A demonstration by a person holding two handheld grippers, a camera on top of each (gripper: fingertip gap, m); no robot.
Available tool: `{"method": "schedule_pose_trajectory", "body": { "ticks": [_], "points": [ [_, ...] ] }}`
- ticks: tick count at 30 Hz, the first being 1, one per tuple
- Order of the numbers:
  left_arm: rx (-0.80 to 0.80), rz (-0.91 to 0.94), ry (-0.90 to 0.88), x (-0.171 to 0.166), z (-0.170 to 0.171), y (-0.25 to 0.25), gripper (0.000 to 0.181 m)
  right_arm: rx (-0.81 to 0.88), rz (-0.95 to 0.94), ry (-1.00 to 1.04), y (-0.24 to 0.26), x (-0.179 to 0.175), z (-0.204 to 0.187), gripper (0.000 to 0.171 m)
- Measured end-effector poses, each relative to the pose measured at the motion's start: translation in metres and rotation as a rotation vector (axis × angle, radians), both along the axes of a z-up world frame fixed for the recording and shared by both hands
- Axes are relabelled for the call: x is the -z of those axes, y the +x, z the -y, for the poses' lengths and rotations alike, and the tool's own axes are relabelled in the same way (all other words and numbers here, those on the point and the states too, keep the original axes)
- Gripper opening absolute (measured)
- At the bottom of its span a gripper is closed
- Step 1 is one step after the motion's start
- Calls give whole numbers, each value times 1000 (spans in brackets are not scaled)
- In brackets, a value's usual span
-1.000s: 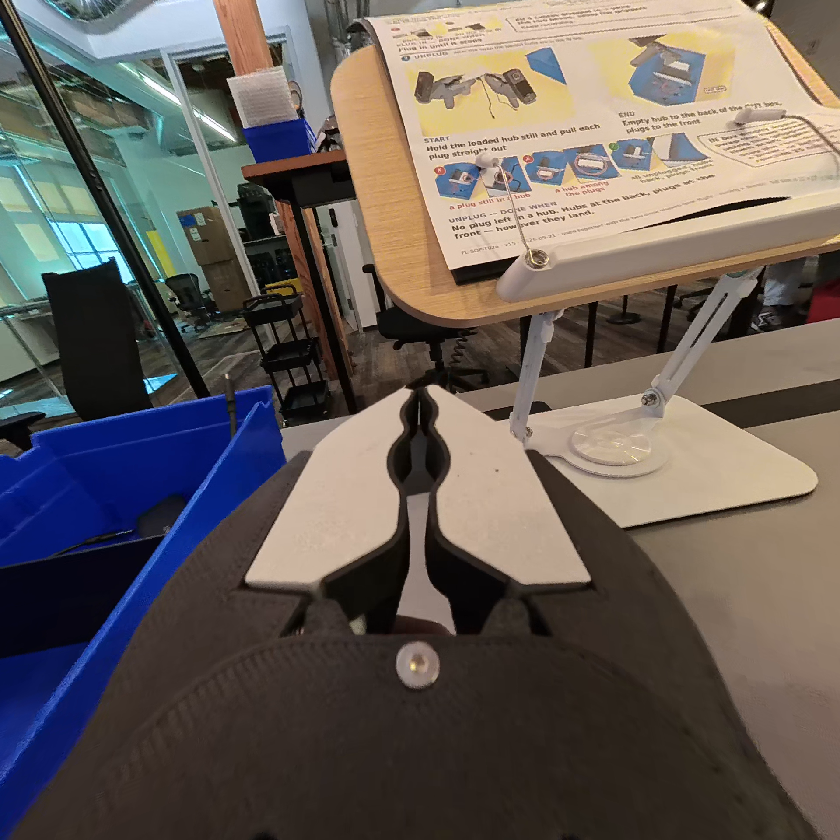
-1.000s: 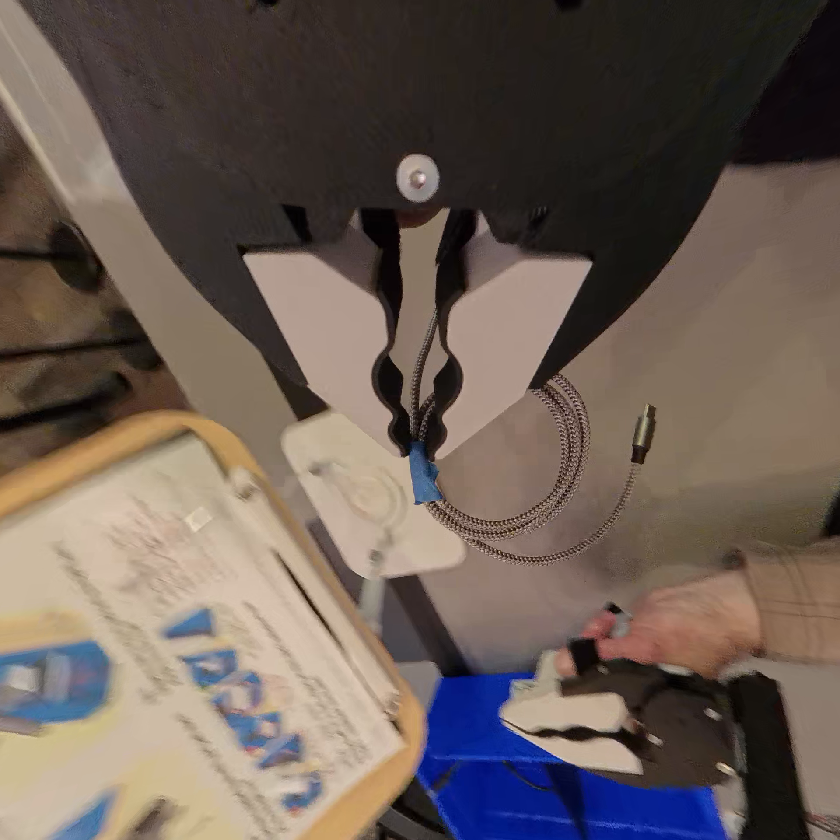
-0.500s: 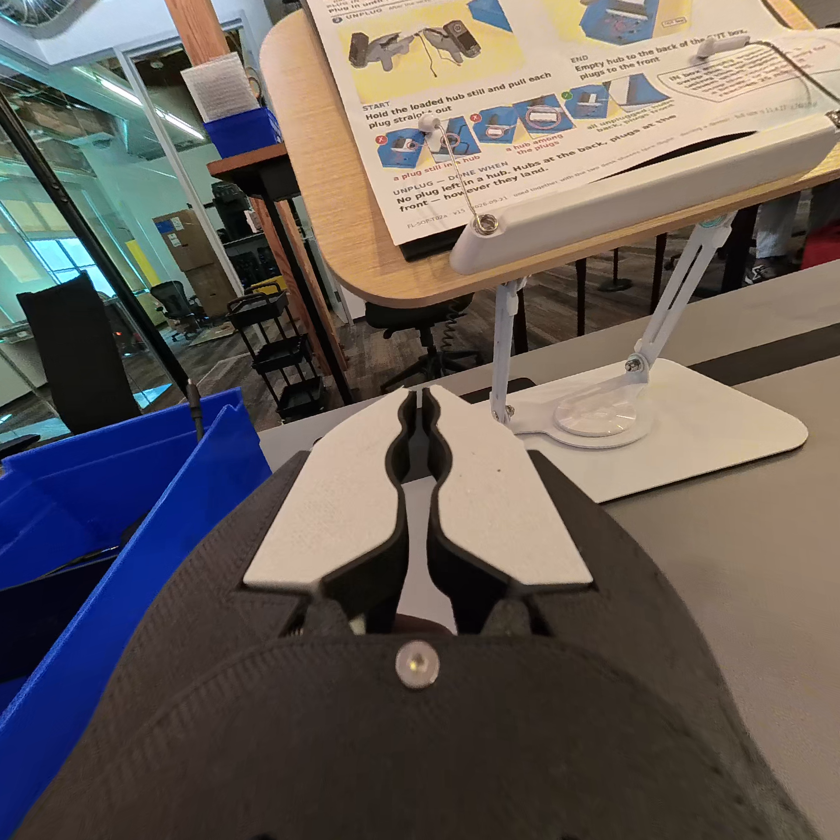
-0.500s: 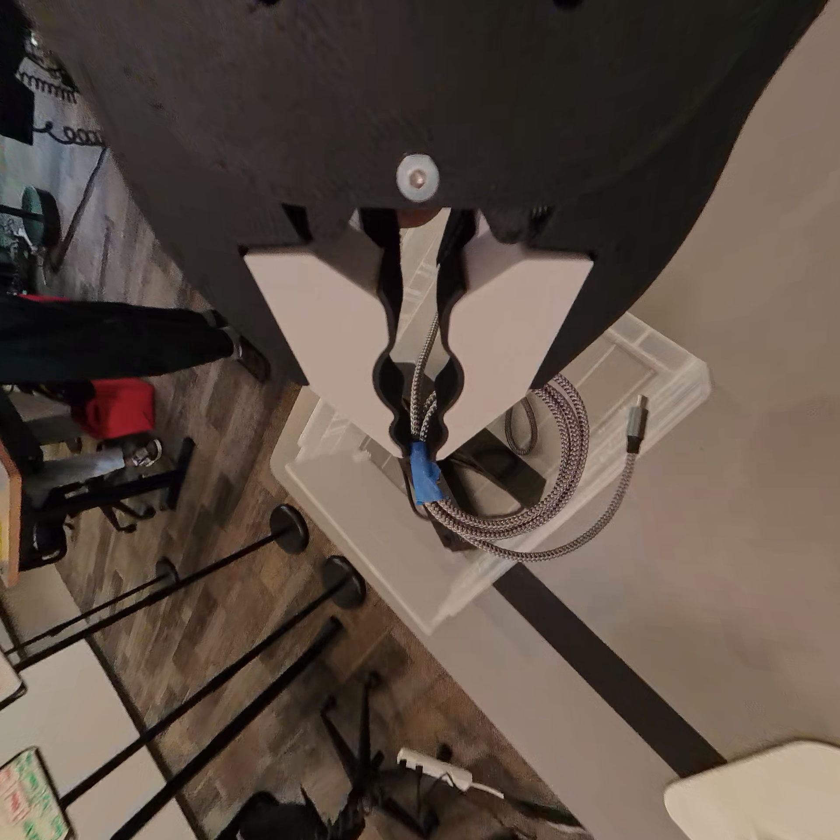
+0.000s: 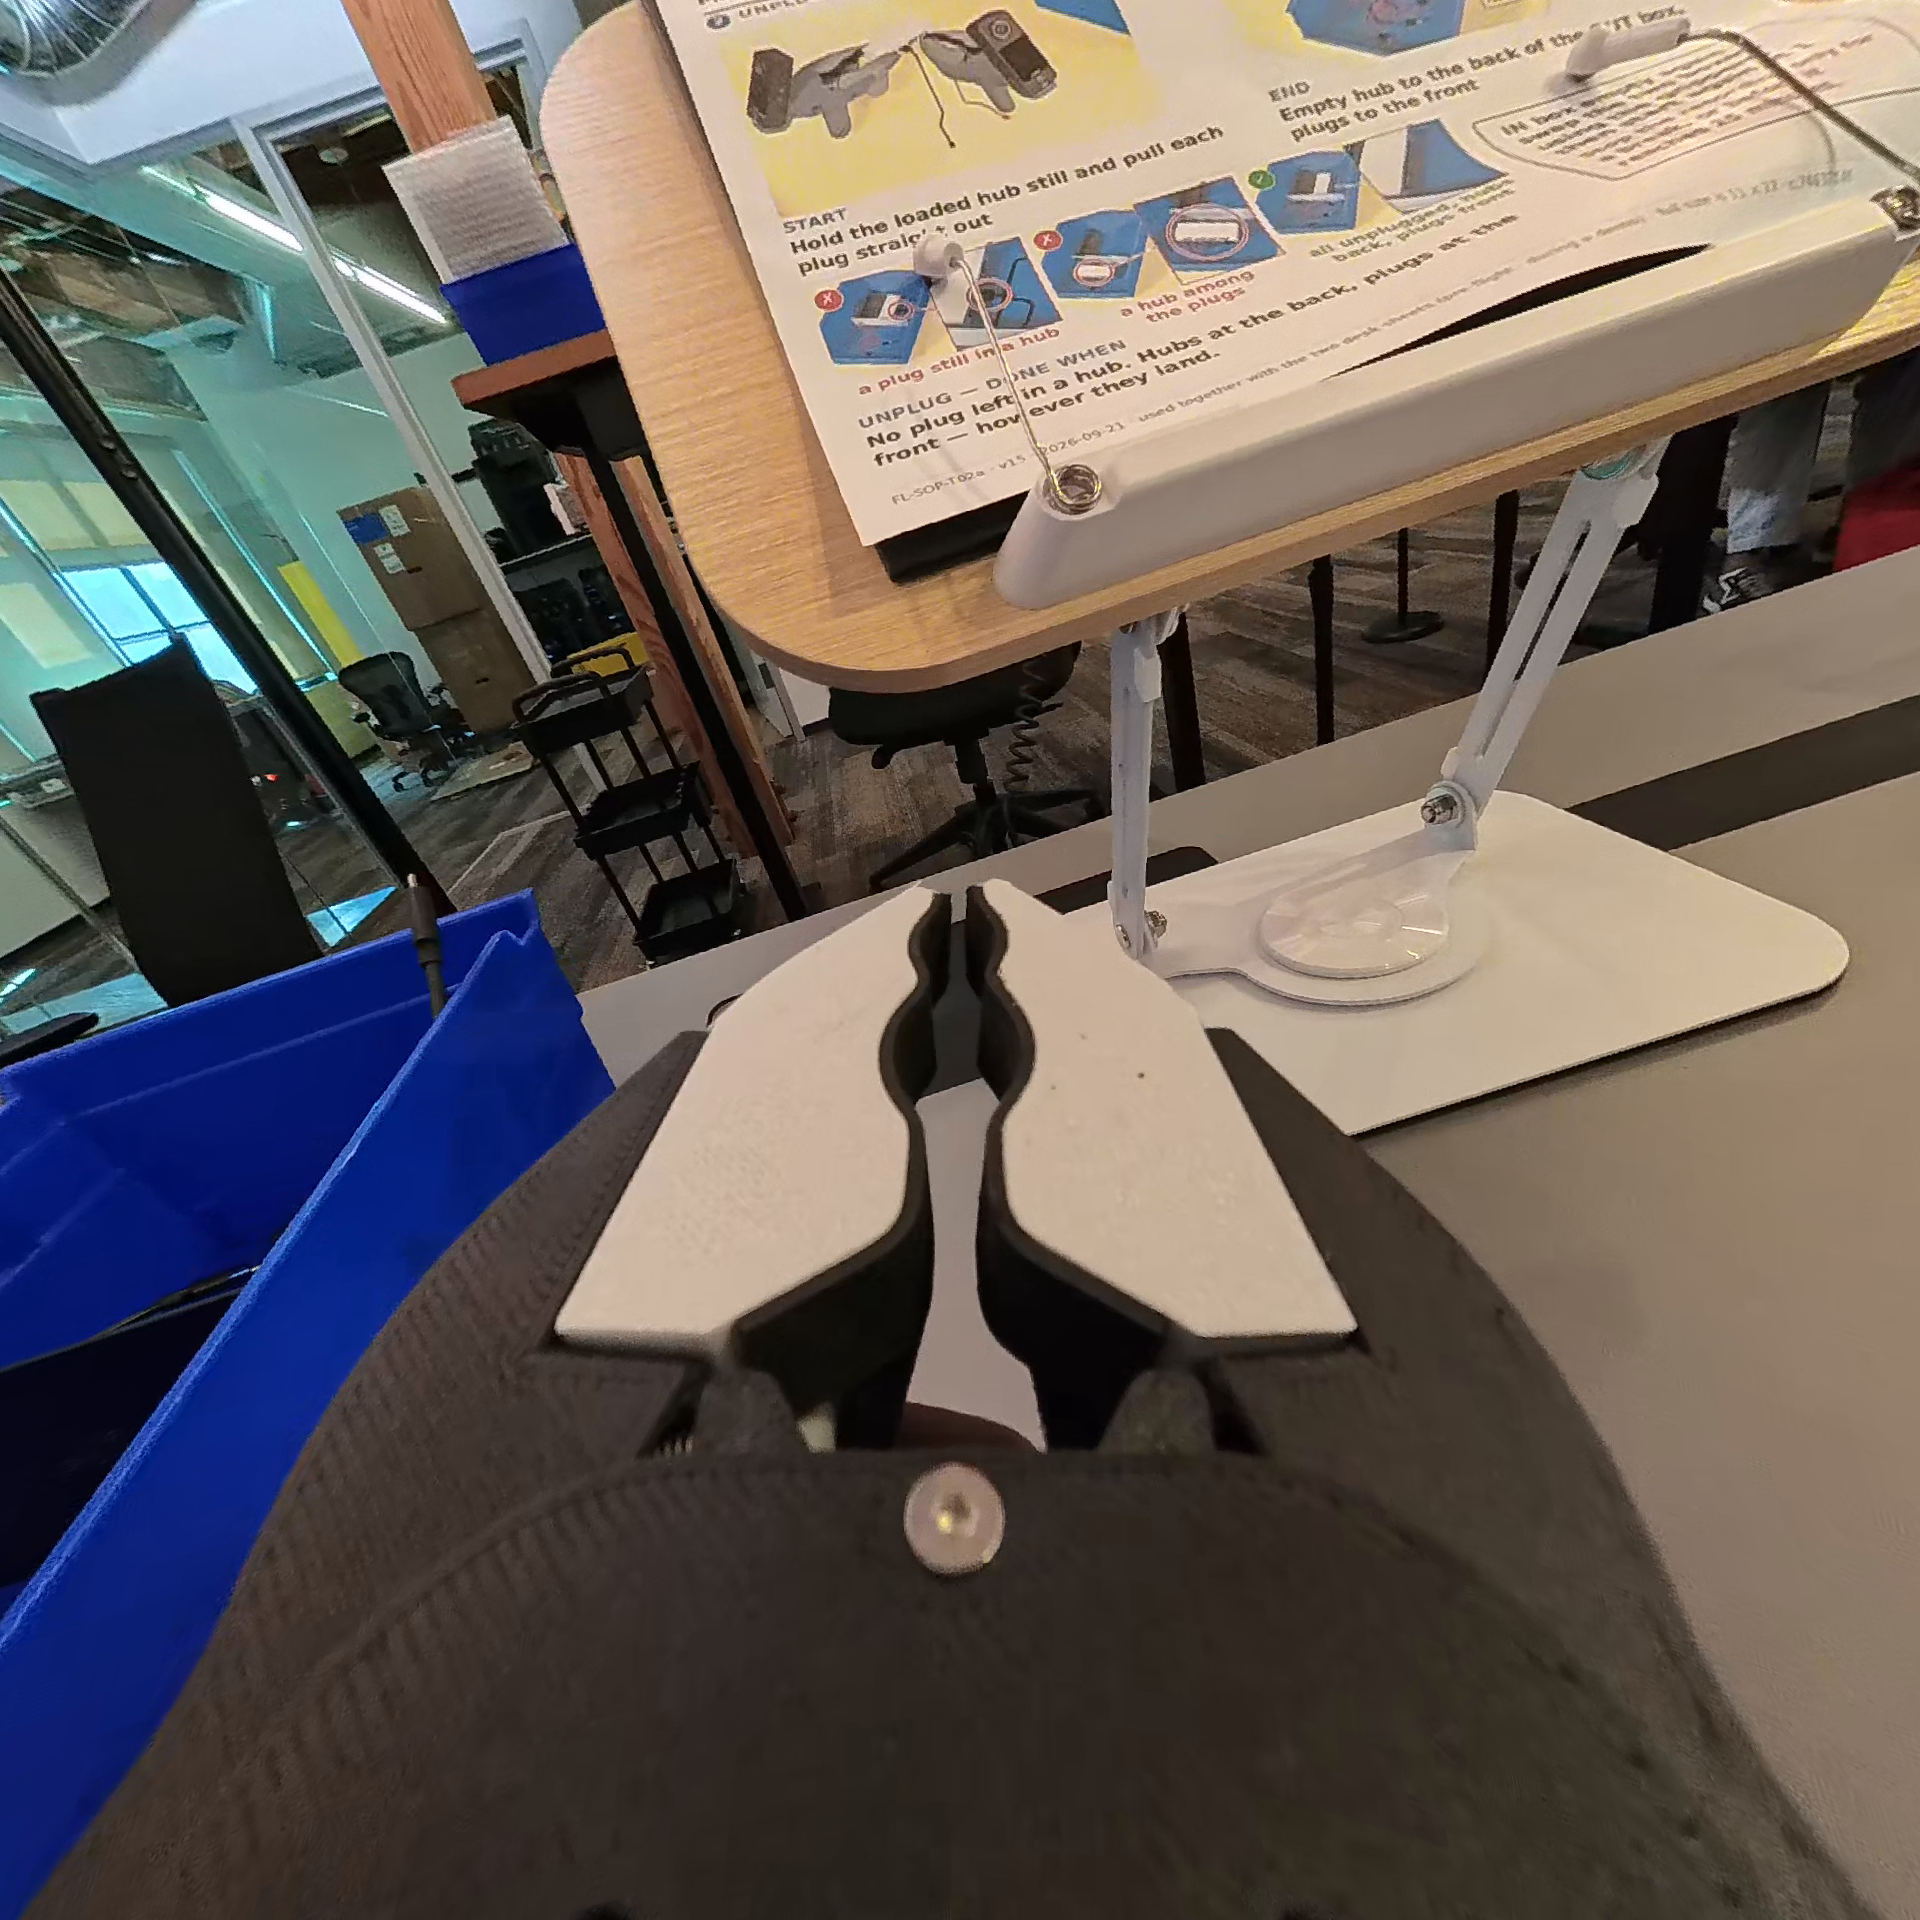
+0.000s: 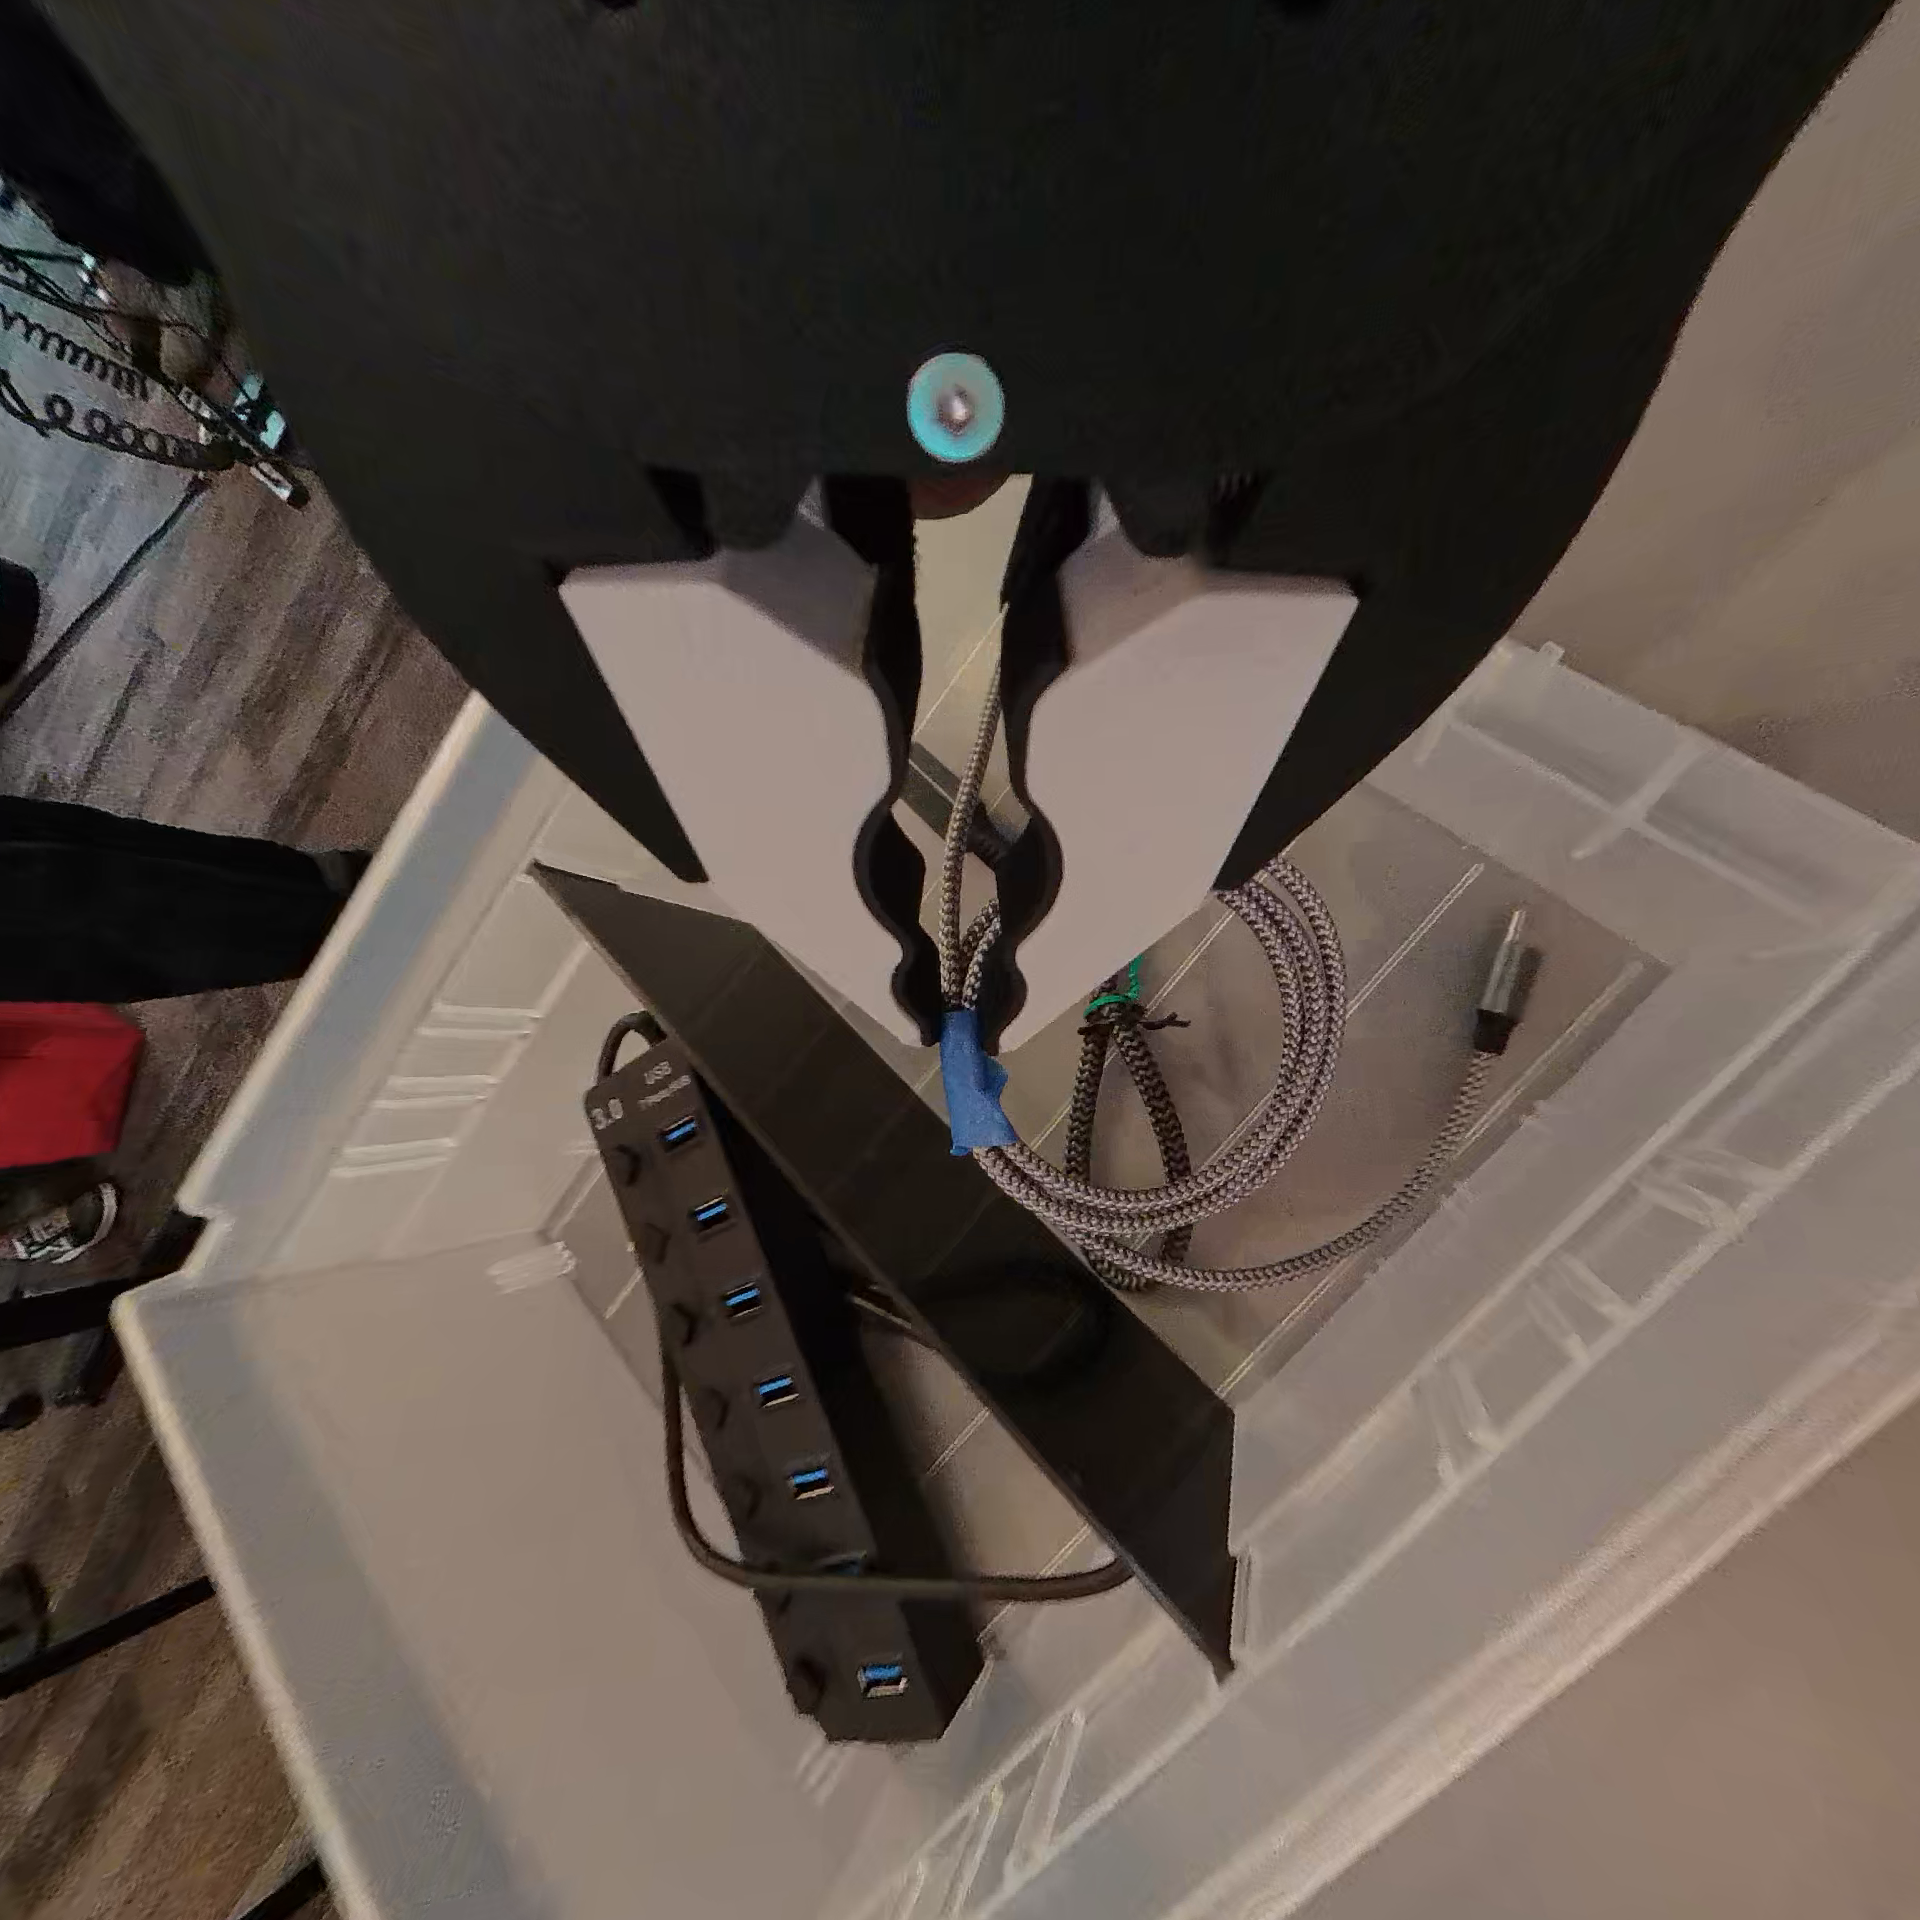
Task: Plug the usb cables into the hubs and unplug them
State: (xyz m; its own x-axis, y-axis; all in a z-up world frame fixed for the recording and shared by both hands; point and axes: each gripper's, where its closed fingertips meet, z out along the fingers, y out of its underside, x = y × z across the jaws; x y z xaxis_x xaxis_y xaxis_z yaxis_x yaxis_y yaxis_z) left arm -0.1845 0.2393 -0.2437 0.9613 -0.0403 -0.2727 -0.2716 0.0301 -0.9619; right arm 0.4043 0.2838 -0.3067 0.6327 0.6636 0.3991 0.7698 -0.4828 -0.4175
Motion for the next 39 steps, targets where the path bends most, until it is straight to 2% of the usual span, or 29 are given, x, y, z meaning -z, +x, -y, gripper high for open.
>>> {"method": "schedule_pose_trajectory", "body": {
  "ticks": [5,8,11,13,15,18,21,23,26,29,31,35,39],
  "points": [
    [3,-1,0,0,0,1,2,26,33,-56,5,26,-3,6],
    [5,-2,1,0,0,2,2,40,65,-86,7,31,-2,28],
    [6,4,3,-1,0,3,3,46,77,-93,3,12,5,36],
    [9,8,5,-1,0,4,3,40,123,-17,-4,-25,9,39],
    [13,9,6,-2,0,6,3,-27,65,108,-47,-80,16,36],
    [22,9,6,-2,0,10,3,-180,-186,302,-155,-174,42,32],
    [27,3,8,-2,0,12,3,-379,-463,473,-270,-257,84,30],
    [26,8,11,-3,2,12,3,-498,-637,541,-330,-298,111,30],
    [28,29,19,-5,3,10,3,-639,-893,604,-387,-339,140,29],
    [31,42,23,-6,3,10,3,-714,-1033,626,-413,-345,149,28],
    [34,58,16,-4,2,10,4,-714,-1084,615,-419,-335,145,26],
    [45,65,12,-4,0,12,5,-693,-1126,592,-415,-304,130,25],
    [43,37,29,-8,1,16,10,-663,-1116,581,-406,-292,115,25]
  ]
}}
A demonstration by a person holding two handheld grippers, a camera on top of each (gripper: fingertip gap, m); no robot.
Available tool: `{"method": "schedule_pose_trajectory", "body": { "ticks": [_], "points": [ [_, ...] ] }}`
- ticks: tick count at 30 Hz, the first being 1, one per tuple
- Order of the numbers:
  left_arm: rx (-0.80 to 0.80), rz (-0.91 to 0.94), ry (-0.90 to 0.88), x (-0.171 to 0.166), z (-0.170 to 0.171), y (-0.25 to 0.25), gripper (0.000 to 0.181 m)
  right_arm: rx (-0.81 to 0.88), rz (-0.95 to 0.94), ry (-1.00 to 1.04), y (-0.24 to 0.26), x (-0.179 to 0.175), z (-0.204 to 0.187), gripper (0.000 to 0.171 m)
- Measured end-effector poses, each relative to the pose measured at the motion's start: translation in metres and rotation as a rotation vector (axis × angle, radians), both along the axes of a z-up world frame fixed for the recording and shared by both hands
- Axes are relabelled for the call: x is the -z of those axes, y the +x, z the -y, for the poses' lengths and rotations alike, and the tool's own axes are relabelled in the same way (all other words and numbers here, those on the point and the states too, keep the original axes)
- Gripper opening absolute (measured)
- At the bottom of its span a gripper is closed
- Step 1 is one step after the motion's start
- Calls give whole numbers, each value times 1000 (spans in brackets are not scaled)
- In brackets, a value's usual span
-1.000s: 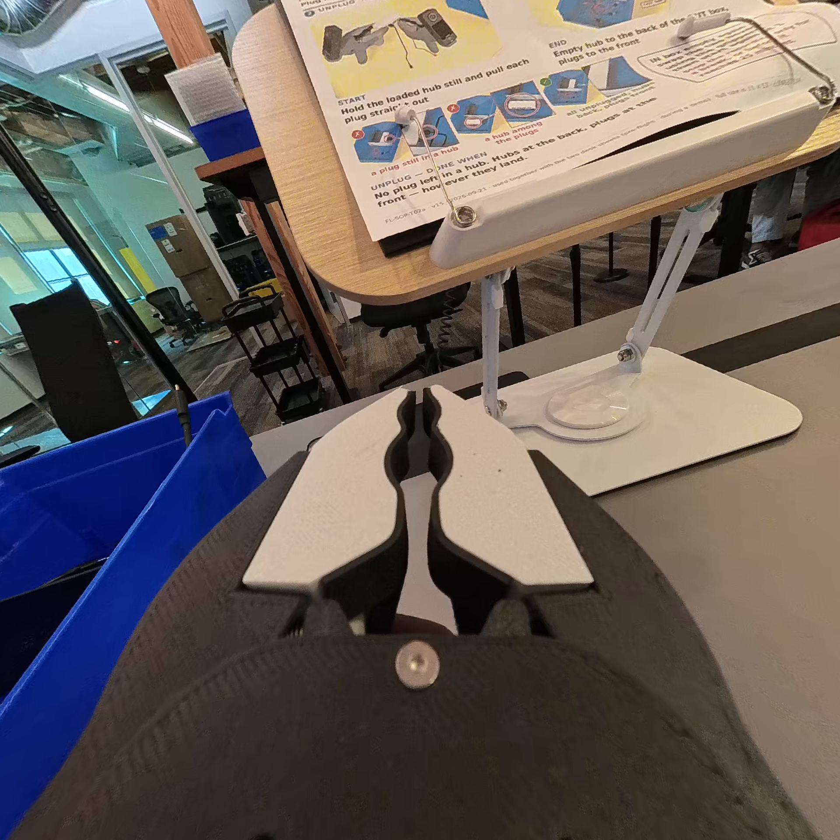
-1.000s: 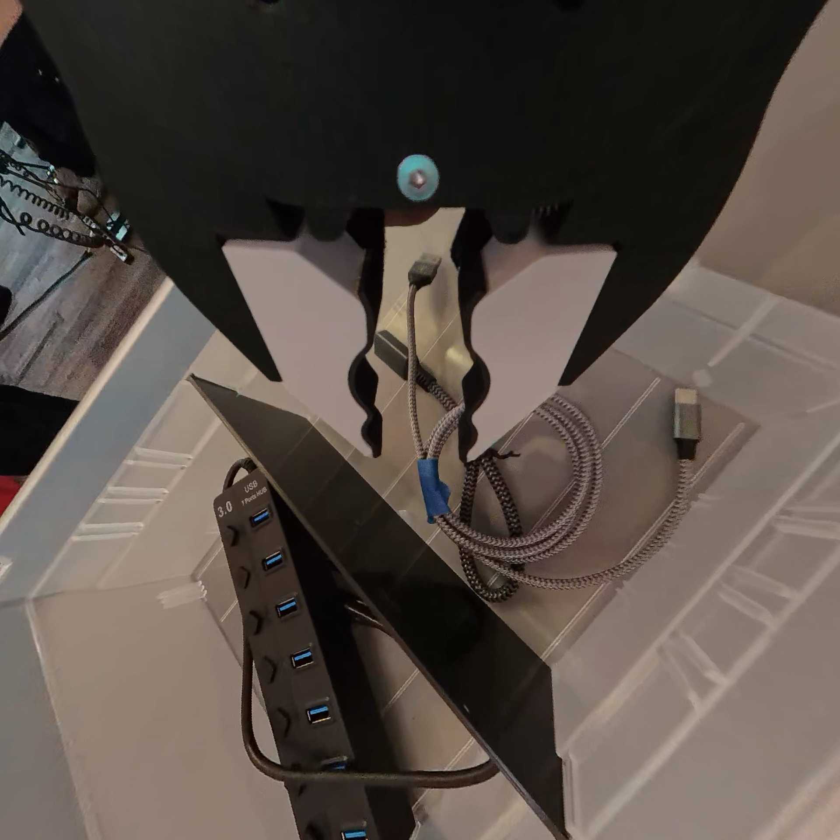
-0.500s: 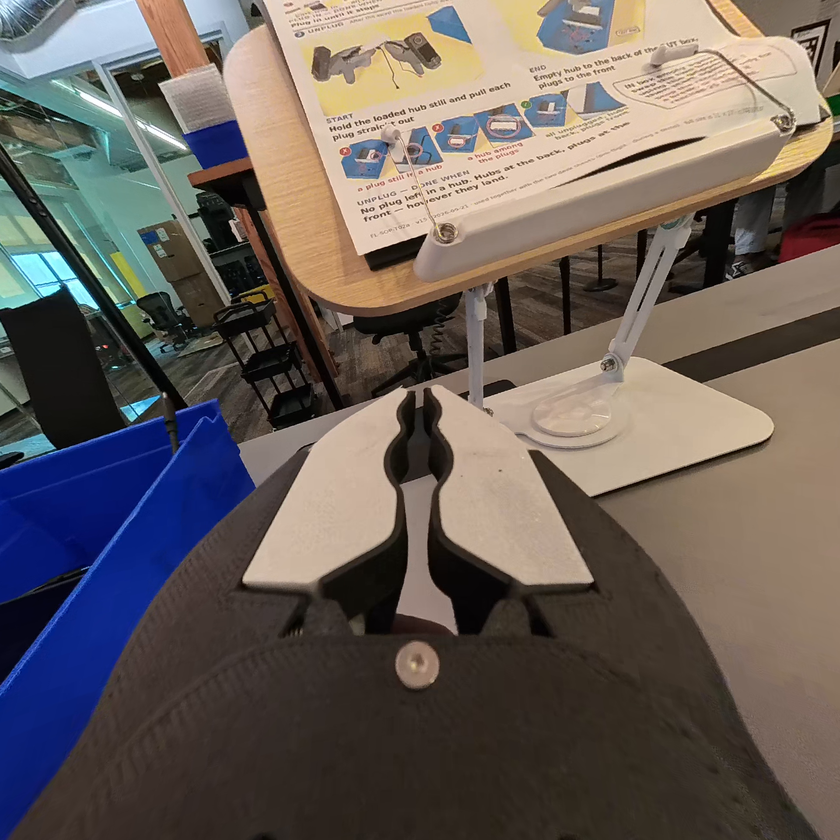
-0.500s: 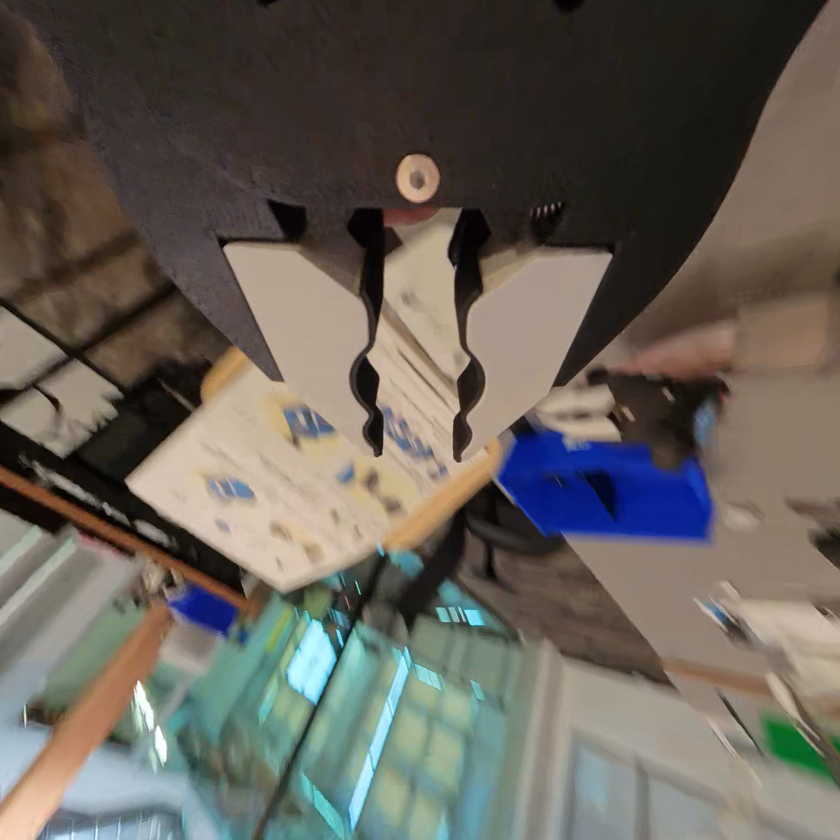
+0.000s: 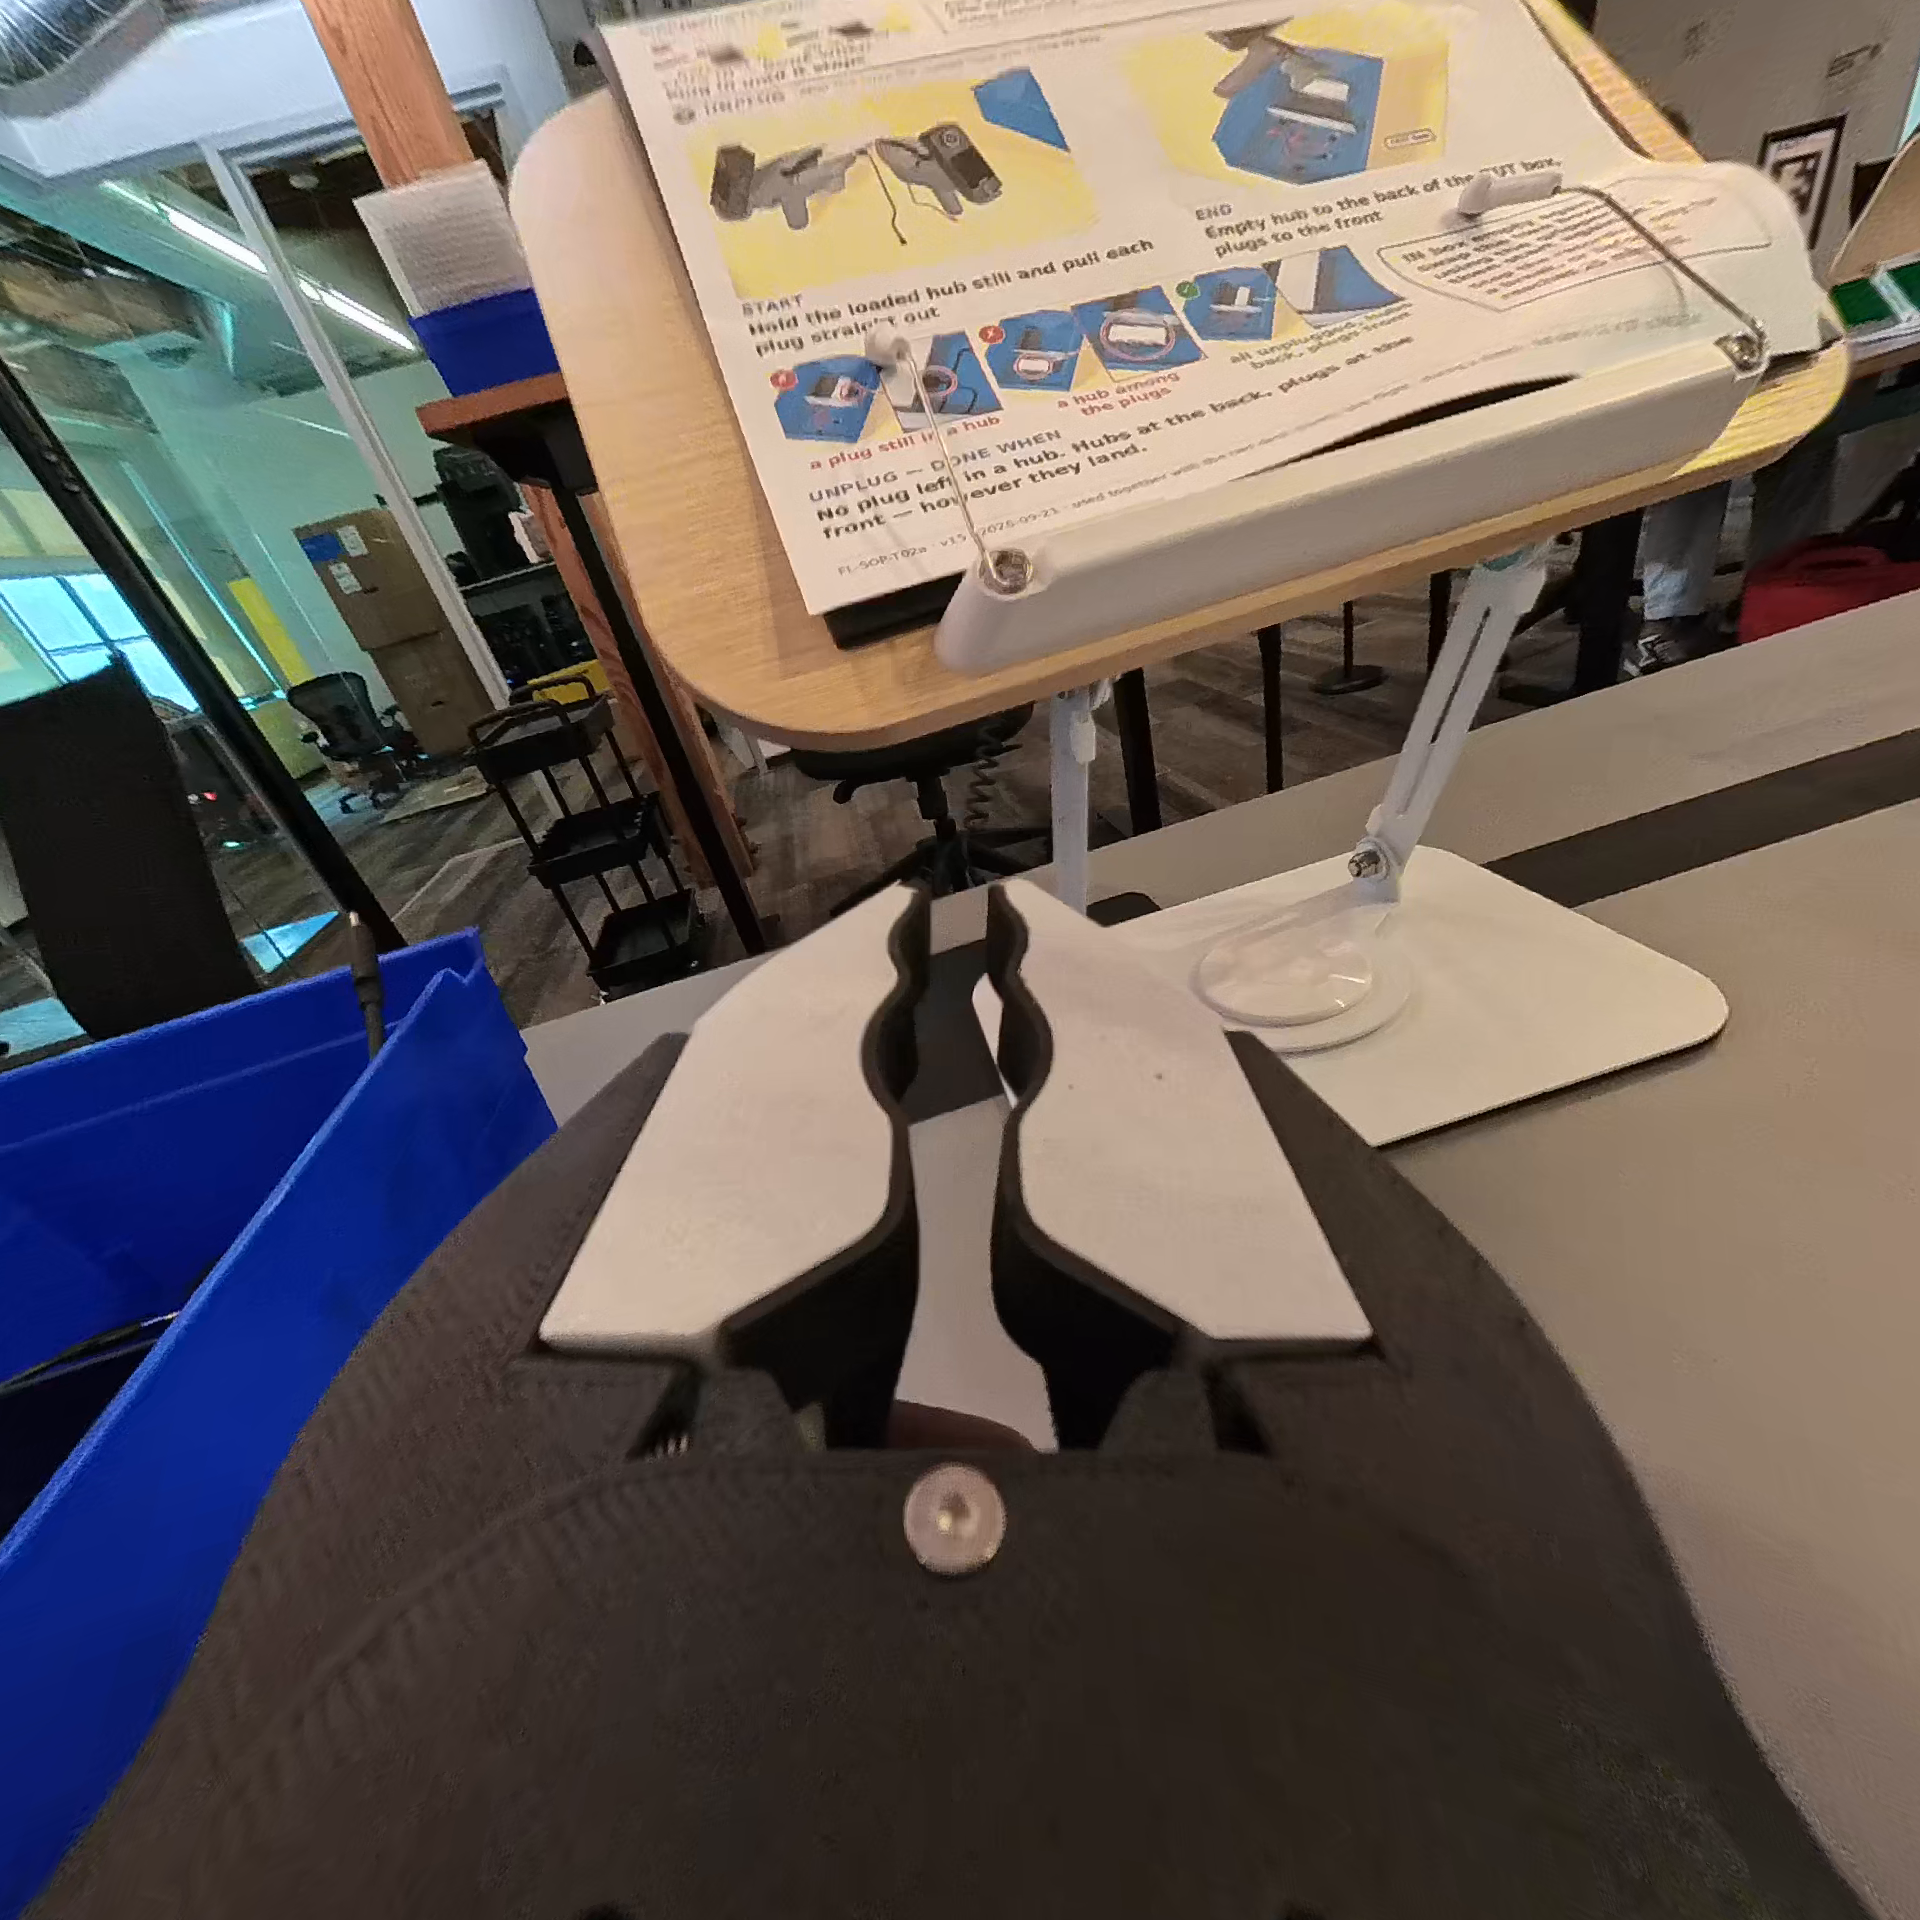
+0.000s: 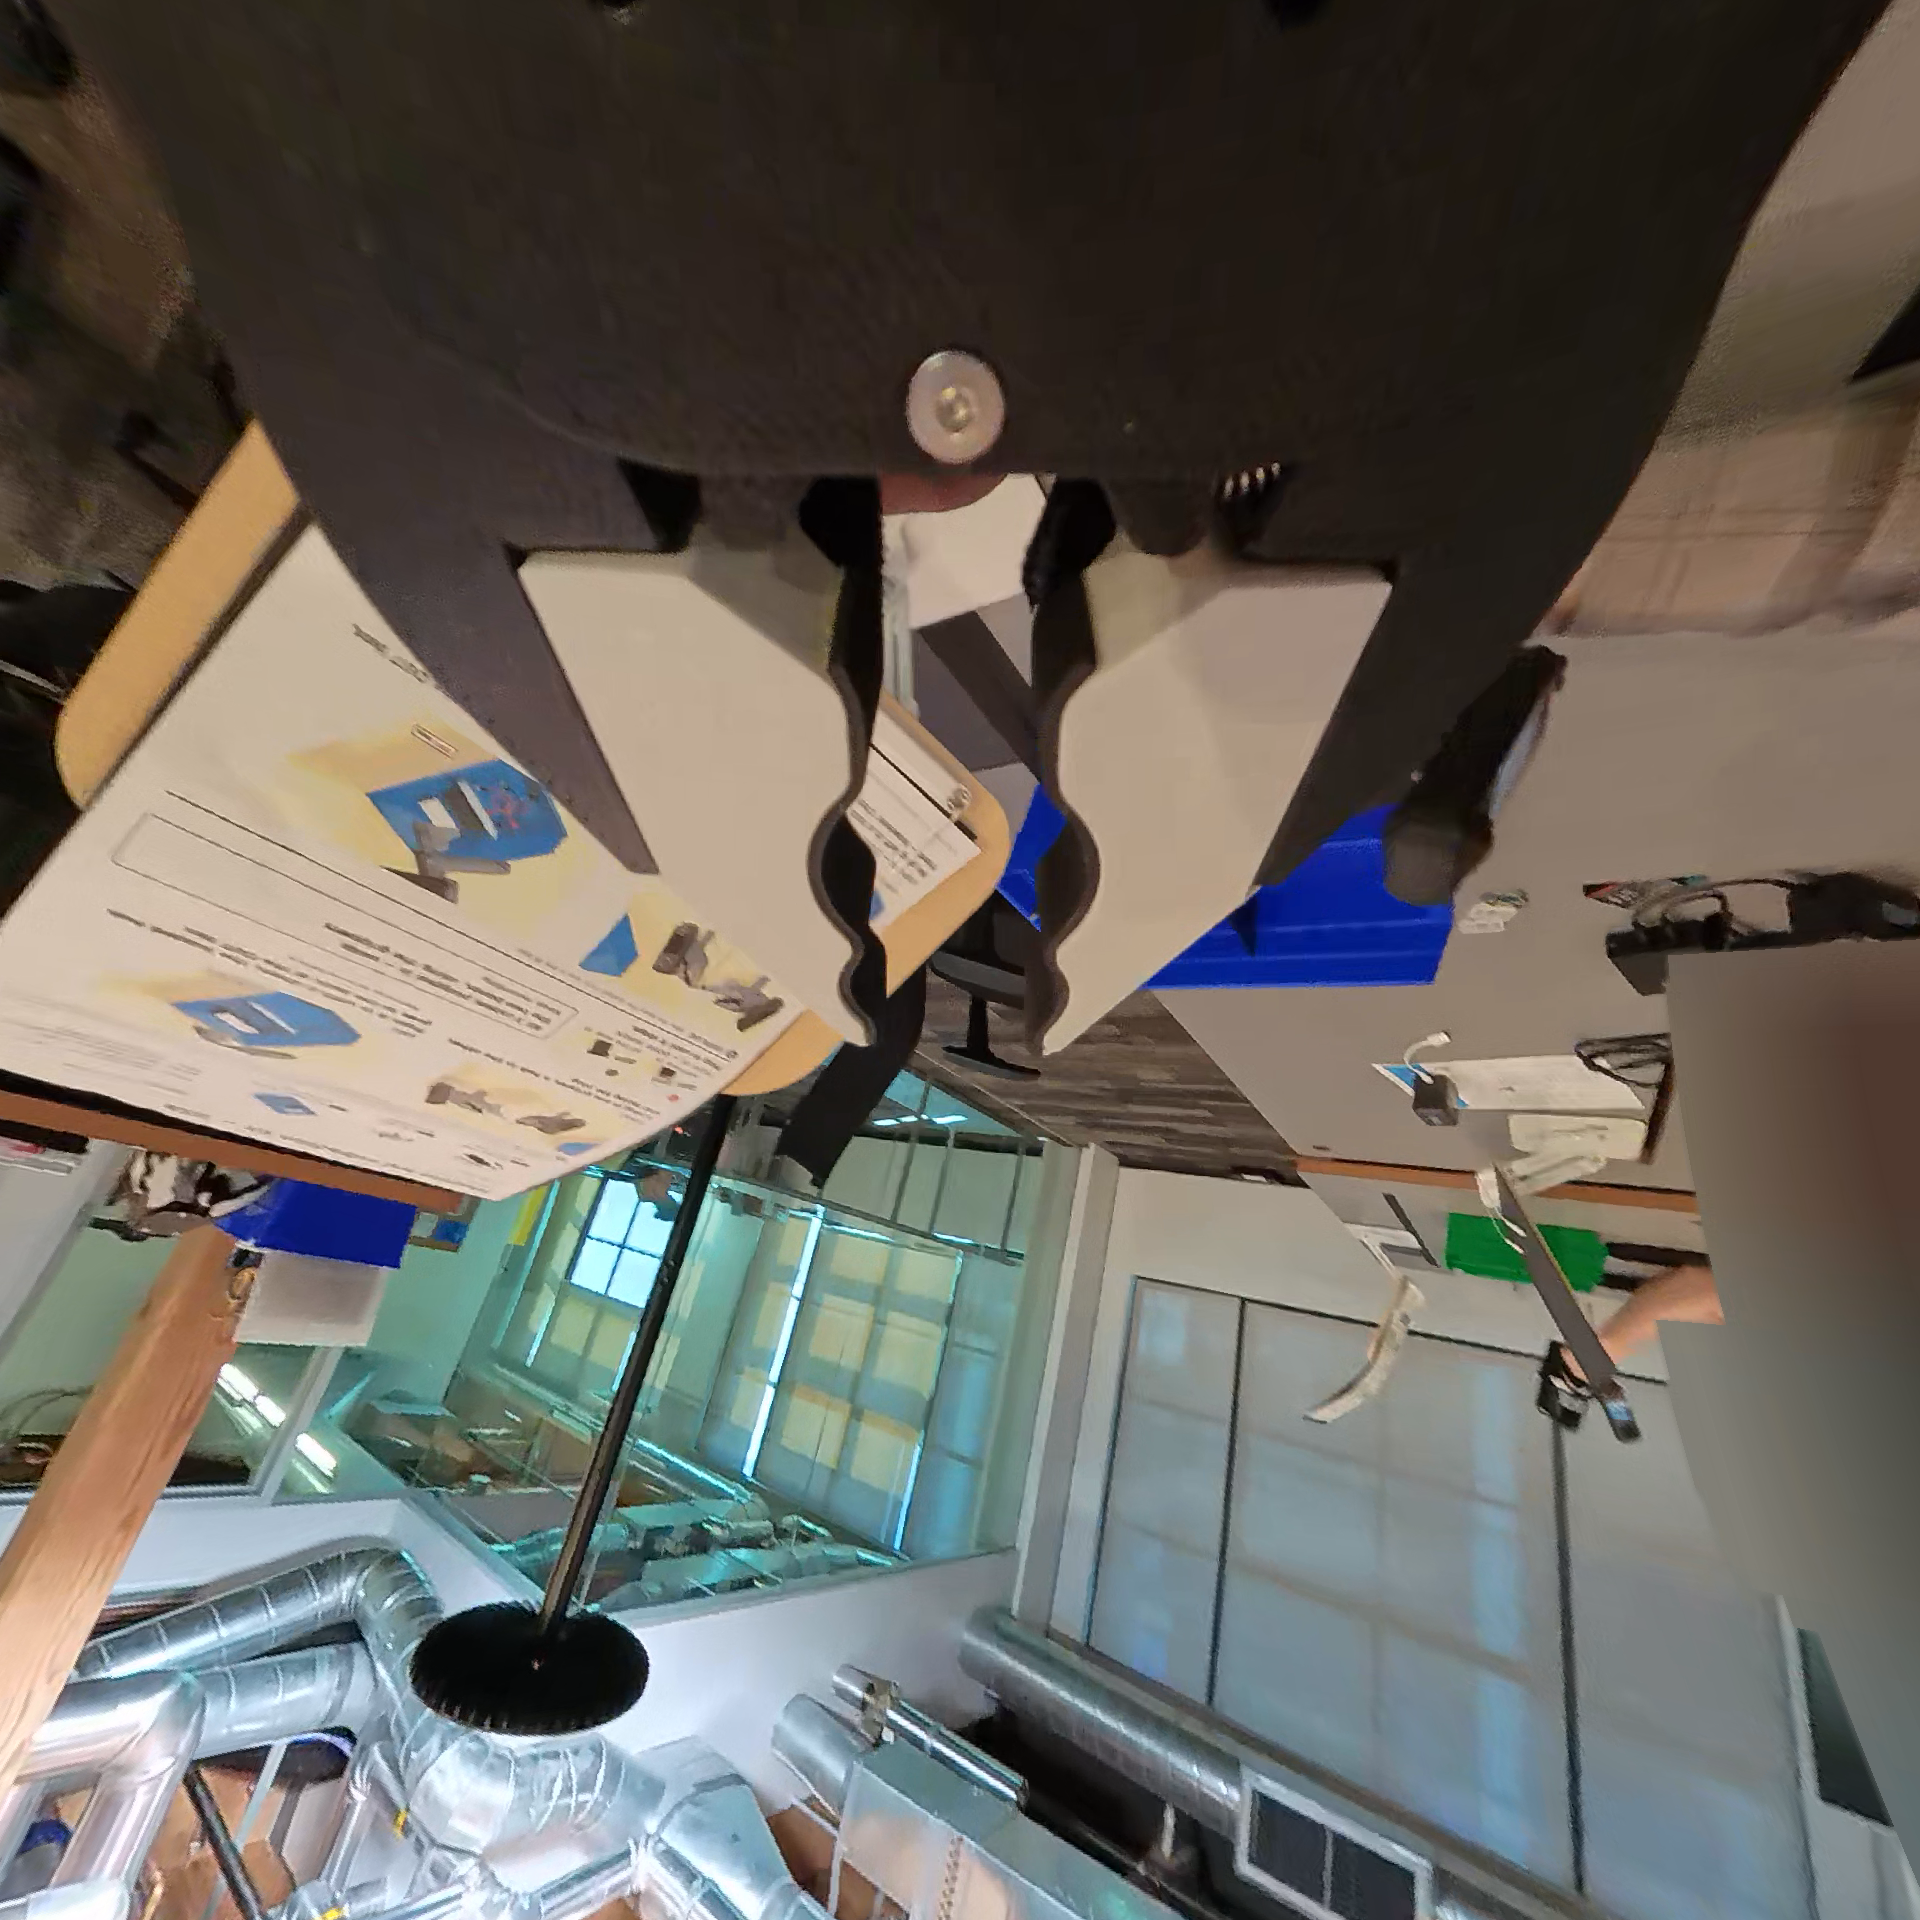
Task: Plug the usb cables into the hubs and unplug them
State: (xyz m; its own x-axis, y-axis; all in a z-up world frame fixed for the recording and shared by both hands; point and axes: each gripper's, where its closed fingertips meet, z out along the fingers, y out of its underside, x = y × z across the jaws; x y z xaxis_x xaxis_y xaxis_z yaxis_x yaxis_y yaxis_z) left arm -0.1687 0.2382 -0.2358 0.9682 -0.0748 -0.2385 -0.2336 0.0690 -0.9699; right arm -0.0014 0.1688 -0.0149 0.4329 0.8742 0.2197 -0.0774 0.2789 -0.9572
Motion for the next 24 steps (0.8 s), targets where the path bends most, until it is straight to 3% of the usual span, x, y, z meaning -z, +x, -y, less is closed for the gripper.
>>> {"method": "schedule_pose_trajectory", "body": {
  "ticks": [4,8,11,13,16,24],
  "points": [
    [-32,-53,59,-22,6,-3,25,15,-8,-5,16,4,-8,24],
    [0,-180,93,-78,10,-9,32,38,19,-7,24,10,-13,25],
    [39,-384,115,-125,11,-33,35,45,48,-1,22,15,-15,24],
    [101,-585,67,-137,6,-59,37,53,76,-3,20,22,-19,25],
    [220,-846,-90,-123,-11,-117,32,45,88,-22,18,30,-25,25],
    [482,-1371,-654,3,-46,-237,37,37,154,-67,6,58,-40,24]
  ]
}}
